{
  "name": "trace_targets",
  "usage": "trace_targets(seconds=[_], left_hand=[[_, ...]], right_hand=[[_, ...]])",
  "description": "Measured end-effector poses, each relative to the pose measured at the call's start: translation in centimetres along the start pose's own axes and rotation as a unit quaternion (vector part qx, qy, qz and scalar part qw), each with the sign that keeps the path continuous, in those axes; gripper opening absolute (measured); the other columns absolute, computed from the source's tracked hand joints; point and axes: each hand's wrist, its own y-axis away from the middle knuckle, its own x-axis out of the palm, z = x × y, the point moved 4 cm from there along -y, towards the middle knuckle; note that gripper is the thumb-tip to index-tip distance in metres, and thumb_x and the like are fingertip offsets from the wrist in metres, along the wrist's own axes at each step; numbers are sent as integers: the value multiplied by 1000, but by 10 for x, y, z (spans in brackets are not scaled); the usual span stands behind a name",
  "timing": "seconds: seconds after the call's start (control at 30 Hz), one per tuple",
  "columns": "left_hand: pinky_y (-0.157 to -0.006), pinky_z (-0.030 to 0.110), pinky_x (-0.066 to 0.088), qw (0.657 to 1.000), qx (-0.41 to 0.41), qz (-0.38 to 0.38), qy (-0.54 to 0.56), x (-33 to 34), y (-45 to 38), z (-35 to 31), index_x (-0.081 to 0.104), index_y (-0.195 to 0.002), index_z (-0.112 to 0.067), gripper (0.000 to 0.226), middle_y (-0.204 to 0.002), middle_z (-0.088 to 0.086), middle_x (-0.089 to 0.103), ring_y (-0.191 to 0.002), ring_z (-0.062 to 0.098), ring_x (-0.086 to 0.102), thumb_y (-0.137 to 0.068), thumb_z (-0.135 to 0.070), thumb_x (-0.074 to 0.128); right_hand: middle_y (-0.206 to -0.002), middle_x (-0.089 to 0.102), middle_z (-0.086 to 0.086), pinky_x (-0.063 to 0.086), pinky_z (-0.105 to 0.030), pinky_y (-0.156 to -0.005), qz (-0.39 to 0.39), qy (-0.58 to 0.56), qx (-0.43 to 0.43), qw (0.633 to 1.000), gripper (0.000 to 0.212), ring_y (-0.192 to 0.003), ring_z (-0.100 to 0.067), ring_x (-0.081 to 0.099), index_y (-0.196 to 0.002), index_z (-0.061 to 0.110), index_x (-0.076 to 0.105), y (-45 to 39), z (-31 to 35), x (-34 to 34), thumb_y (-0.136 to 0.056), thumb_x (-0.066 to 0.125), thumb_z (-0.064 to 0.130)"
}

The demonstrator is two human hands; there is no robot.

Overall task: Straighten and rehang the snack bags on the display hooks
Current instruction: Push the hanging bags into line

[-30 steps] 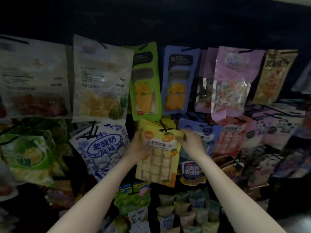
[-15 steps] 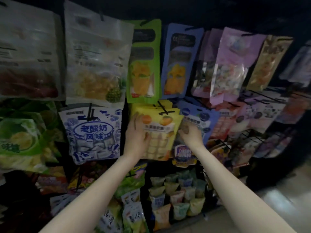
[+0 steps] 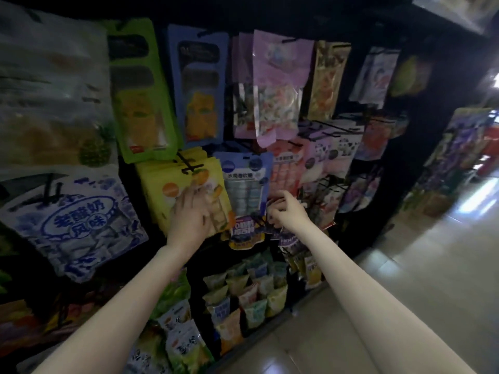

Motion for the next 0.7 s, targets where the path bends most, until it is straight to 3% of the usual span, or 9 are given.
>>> trace_targets(seconds=[0.13, 0.23, 0.3, 0.37, 0.43, 0.6, 0.7], left_hand=[[-101, 52, 35, 995, 99, -32, -14, 13, 7, -45, 48, -129, -2, 53, -134, 21, 46, -123, 42, 42, -78, -2, 62], [-89, 50, 43, 992, 113, -44, -26, 29, 7, -82, 55, -121, -3, 46, -126, 17, 52, -115, 37, 48, -76, 1, 65], [-87, 48, 44, 991, 120, -55, -39, 46, -1, -106, 56, -118, -4, 45, -123, 16, 54, -113, 36, 50, -75, 1, 65], [-87, 46, 43, 991, 106, -65, -45, 69, -16, -133, 55, -119, -5, 43, -124, 15, 53, -114, 32, 47, -77, -1, 62], [-91, 46, 39, 993, 85, -79, -36, 95, -37, -167, 53, -123, -7, 43, -129, 13, 49, -118, 30, 41, -81, -3, 59], [-101, 41, 26, 997, 38, -70, -2, 154, -97, -268, 39, -137, -10, 52, -140, 10, 38, -128, 29, 34, -86, -7, 52], [-104, 39, 23, 998, 37, -52, -14, 174, -132, -310, 28, -143, -15, 57, -147, 5, 29, -132, 26, 29, -89, -12, 47]], right_hand=[[-110, 57, -6, 52, -38, -81, 9, 48, 7, 999, 50, -93, -22, 58, -138, 15, 32, -7, -31, -31, -93, 54, 10], [-130, 51, -9, 48, -29, -66, -10, 69, 11, 998, 55, -90, -18, 54, -141, 14, 29, -25, -63, -69, -93, 55, 10], [-135, 47, -11, 49, -30, -71, -31, 82, 10, 996, 57, -103, -24, 55, -141, 13, 30, -42, -86, -101, -91, 58, 12], [-134, 47, -13, 48, -40, -90, -35, 86, 13, 996, 58, -116, -29, 50, -139, 12, 32, -63, -111, -136, -89, 61, 16], [-130, 48, -14, 46, -44, -95, -30, 84, 4, 996, 59, -119, -30, 49, -138, 10, 33, -87, -134, -175, -87, 64, 17], [-141, 41, -8, 45, -38, -94, -27, 64, -22, 997, 62, -123, -27, 47, -142, 16, 28, -147, -173, -285, -89, 61, 20], [-146, 33, -7, 43, -33, -84, -14, 57, -37, 998, 70, -123, -27, 46, -144, 18, 24, -178, -180, -334, -88, 64, 29]])
